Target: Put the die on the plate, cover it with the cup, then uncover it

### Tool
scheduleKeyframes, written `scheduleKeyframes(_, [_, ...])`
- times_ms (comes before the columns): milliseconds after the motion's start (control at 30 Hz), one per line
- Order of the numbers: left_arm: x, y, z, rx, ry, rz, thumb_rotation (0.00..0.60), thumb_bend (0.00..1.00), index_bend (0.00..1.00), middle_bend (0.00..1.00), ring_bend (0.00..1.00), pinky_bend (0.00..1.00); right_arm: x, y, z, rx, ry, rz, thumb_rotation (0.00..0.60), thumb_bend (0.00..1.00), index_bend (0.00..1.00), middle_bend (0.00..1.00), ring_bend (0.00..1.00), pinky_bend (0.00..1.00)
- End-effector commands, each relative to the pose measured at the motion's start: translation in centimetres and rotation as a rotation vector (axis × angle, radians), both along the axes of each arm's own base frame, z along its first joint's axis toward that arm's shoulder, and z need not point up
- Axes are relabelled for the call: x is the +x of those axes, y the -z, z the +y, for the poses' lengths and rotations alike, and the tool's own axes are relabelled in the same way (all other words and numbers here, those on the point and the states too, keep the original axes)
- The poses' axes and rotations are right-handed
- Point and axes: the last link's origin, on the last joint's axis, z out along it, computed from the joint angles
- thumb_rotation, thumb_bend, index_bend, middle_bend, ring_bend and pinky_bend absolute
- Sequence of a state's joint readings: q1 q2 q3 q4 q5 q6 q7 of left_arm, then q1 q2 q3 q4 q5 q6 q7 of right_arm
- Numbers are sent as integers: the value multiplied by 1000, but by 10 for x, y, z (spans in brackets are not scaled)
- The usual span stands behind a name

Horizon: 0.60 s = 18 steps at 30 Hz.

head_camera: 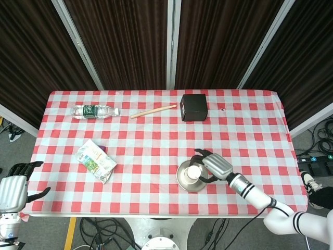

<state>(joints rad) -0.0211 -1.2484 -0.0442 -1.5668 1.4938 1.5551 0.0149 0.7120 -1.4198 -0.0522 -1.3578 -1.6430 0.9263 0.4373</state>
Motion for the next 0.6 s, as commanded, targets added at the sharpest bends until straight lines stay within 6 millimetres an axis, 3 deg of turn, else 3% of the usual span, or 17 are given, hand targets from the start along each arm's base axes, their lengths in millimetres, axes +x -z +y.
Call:
scheduleKeyframes(33, [1, 1, 0, -5, 4, 2, 600, 0, 271, 306, 263, 210, 1, -3, 9, 25, -39, 14, 600, 327, 497, 249, 41, 110])
scheduleKeyframes(267, [1, -1, 0, 2, 8, 4, 600, 0, 271, 306, 263, 209, -2, -2, -16, -62, 16, 30, 600, 327, 497, 241, 41, 109])
scheduleKeyframes(500, [0, 0, 0, 0, 4, 3, 600, 0, 271, 306, 263, 210, 1, -3, 8, 20, -46, 31, 600, 327, 497, 243, 41, 101])
scheduleKeyframes(600, [0, 0, 0, -3, 4, 4, 600, 0, 271, 306, 263, 209, -2, -5, 7, 11, -53, 43, 600, 327, 497, 246, 41, 99])
